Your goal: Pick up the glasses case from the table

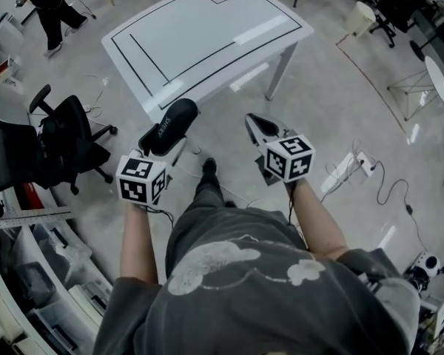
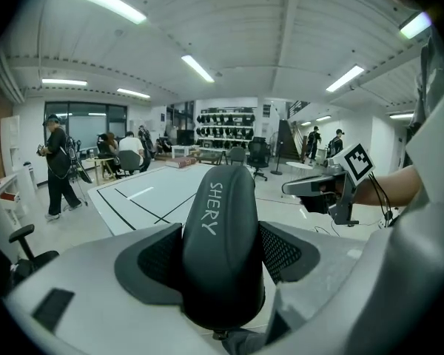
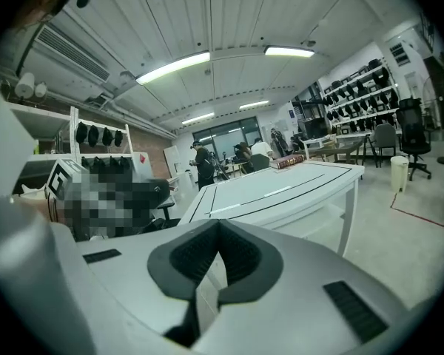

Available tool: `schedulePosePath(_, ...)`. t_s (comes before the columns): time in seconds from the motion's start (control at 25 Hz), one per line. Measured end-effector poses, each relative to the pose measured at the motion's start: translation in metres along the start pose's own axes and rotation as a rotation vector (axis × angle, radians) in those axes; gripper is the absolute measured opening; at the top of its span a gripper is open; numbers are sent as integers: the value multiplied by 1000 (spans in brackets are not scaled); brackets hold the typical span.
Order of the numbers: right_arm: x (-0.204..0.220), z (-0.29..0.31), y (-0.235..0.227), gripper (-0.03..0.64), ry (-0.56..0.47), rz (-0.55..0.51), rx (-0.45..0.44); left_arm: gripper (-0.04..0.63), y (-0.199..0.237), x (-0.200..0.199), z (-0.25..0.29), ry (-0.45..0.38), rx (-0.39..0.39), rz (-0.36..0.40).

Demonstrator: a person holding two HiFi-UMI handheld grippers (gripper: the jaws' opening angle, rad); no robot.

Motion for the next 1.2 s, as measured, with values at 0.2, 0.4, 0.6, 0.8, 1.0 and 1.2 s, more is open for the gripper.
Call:
schedulePosePath(0.2,14,-21,12,-2,-1,-14,-10,318,-19,5,-28,-40,-36,-19)
schedulePosePath(0.4,24,-30,20,-2,10,-30,-19,318,-30,11,-47,-70,-47,-41)
schedulePosePath(0.6,27,-33,27,-2,14,-51,-12,317,-26,15,-52,-90,-41,-54)
schedulePosePath(0.8,27,-37,32,-2,-2,-68,30,318,-18,22,-57,-113,-18,-63)
schedulePosePath(1.0,33,-45,54,-2,-15,-48,77,318,-13,36,-73,-116,26,-82)
schedulePosePath(1.2,45,-52,86,-2,-12,-51,96,318,-9,55,-96,-117,53,-94)
Point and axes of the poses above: the fingertips, and each gripper's own axes: z forward along the fingers, y to its left, x out of its underside, the point moved 10 cm from there along -z, backward along the fingers, and after that the axes turned 4 degrees about z, right-handed, at the moved point
